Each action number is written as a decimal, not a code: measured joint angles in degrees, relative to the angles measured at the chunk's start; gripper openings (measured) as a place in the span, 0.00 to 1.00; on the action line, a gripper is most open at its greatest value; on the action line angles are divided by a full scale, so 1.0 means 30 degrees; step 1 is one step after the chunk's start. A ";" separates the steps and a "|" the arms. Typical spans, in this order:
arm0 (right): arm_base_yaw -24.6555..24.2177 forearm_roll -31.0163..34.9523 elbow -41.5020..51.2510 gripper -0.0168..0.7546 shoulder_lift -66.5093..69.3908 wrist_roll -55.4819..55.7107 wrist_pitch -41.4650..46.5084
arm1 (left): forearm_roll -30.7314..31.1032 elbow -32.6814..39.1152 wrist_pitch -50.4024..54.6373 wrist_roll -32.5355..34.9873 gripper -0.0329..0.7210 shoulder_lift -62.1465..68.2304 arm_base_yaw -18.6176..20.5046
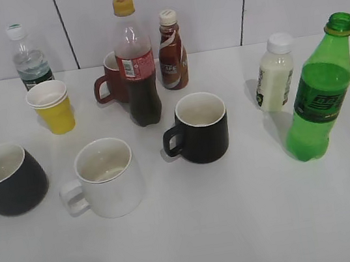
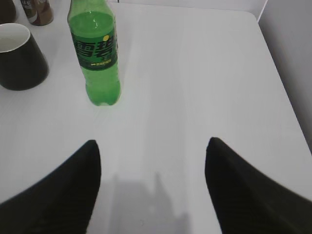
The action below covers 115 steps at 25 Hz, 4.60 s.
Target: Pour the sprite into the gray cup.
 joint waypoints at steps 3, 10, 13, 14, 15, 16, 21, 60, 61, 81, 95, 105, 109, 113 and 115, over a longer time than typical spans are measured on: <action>0.0000 0.0000 0.0000 0.67 0.0000 0.0000 0.0000 | 0.0000 0.0000 0.0000 0.0000 0.36 0.0000 0.0000; 0.0000 0.0000 0.0000 0.67 0.0000 0.0000 0.0000 | 0.0000 0.0000 0.0000 0.0000 0.36 0.0000 0.0000; 0.0000 0.0000 0.0000 0.67 0.0000 0.0000 0.0000 | 0.0000 0.0000 0.0000 0.0000 0.36 0.0000 0.0000; 0.0000 0.0000 0.0000 0.67 0.0000 0.0000 0.0000 | 0.0000 0.0000 0.0000 0.0000 0.36 0.0000 0.0000; 0.0000 0.0000 0.0000 0.67 0.0000 0.0000 0.0000 | 0.0000 0.0000 0.0000 0.0000 0.36 0.0000 0.0000; 0.0000 0.0000 0.0000 0.67 0.0000 0.0000 0.0000 | 0.0000 0.0000 0.0000 0.0000 0.36 0.0000 0.0000; 0.0000 0.0000 0.0000 0.67 0.0000 0.0000 0.0000 | 0.0000 0.0000 0.0000 0.0000 0.36 0.0000 0.0000; 0.0000 0.0000 0.0000 0.67 0.0000 0.0000 0.0000 | 0.1732 0.6505 -3.2196 -0.0131 0.41 2.6602 0.3139; 0.0000 0.0000 0.0000 0.67 0.0000 0.0000 0.0000 | 0.1745 0.6508 -3.2445 -0.0131 0.42 2.7115 0.3139; 0.0000 0.0000 0.0000 0.67 0.0000 0.0000 0.0000 | 0.1998 0.5775 -4.1443 0.1013 0.47 3.6347 0.3139; 0.0000 0.0000 0.0000 0.67 0.0000 0.0000 0.0000 | 0.3615 0.3531 -4.2547 0.1013 0.23 3.8141 0.3203; 0.0000 0.0000 0.0000 0.67 0.0000 0.0017 0.0000 | 0.3957 0.3979 -4.2688 0.1314 0.10 3.8263 0.3203; 0.0000 0.0000 0.0000 0.67 0.0000 0.0017 0.0000 | 0.4098 0.4870 -4.3136 0.1297 0.10 3.8202 0.3203; 0.0000 0.0000 0.0000 0.67 0.0000 0.0017 0.0000 | 0.4305 0.5458 -4.3380 0.1297 0.10 3.8126 0.3203; 0.0000 0.0000 0.0000 0.67 0.0000 0.0017 0.0000 | 0.4463 0.5537 -4.3424 0.1297 0.10 3.8126 0.3203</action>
